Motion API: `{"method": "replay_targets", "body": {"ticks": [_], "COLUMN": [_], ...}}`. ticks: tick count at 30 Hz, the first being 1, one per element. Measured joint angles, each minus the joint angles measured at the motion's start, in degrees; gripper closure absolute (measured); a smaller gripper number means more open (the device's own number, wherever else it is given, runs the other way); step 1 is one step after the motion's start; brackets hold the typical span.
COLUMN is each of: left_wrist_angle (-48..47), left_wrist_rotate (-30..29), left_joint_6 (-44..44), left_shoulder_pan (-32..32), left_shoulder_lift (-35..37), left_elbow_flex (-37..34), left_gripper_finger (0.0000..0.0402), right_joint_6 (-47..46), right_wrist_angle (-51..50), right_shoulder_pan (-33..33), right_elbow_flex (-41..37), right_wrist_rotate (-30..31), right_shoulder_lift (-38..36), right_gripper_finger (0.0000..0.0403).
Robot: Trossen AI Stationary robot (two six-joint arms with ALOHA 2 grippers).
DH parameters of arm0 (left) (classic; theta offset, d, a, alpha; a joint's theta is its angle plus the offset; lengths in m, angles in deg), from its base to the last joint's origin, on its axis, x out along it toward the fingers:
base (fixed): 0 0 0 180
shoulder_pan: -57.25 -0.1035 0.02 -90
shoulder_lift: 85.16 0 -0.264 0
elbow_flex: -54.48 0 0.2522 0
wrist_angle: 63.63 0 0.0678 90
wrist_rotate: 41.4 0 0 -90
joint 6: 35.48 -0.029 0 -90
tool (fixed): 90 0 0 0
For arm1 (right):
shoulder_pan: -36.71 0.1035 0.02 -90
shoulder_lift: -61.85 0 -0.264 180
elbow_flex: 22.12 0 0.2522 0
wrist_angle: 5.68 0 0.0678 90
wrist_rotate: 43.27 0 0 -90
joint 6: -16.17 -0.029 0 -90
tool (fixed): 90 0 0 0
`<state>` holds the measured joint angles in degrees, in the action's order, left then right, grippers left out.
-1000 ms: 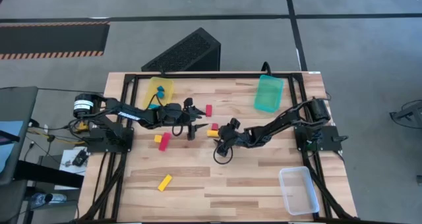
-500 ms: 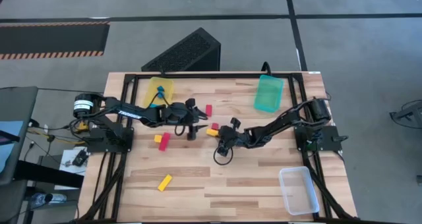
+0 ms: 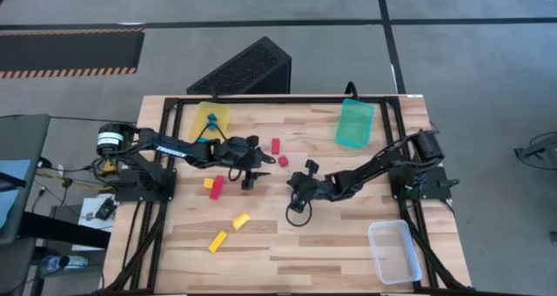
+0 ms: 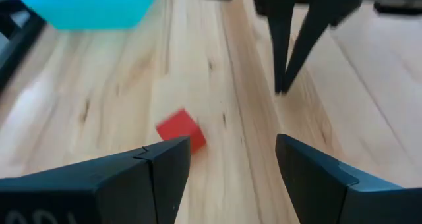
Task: Sort & place blocks by color
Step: Put yellow cylindrical block into the light blue bin
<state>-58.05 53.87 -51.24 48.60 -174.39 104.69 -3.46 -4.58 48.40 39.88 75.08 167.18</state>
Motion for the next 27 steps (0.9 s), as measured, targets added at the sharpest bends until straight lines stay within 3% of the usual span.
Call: {"method": "replay_targets", "body": {"ticks": [6,14,23,27], "left_wrist_angle": [-8.0,-20.7,-24.2,-26.0], "left_wrist_rotate": [-1.4,-12.5,-22.3,-26.5], "left_joint_6": [-0.1,3.8,10.1,12.8], "left_shoulder_pan": [0.0,3.3,11.8,15.1], "left_shoulder_lift": [0.5,7.5,17.6,20.1], "left_elbow_flex": [0.0,3.2,4.0,4.0], "left_gripper_finger": [0.0187,0.0195,0.0216,0.0217], "right_joint_6": [-0.4,-0.3,6.9,9.5], "right_wrist_angle": [0.4,9.6,25.2,27.5], "right_shoulder_pan": [2.3,4.1,3.9,4.2], "right_elbow_flex": [0.0,0.2,1.2,7.9], "right_wrist_rotate": [1.2,1.8,-4.5,-8.3], "right_shoulder_lift": [-0.7,0.1,5.4,10.9], "right_gripper_finger": [0.0375,0.0314,0.0205,0.0149]}}
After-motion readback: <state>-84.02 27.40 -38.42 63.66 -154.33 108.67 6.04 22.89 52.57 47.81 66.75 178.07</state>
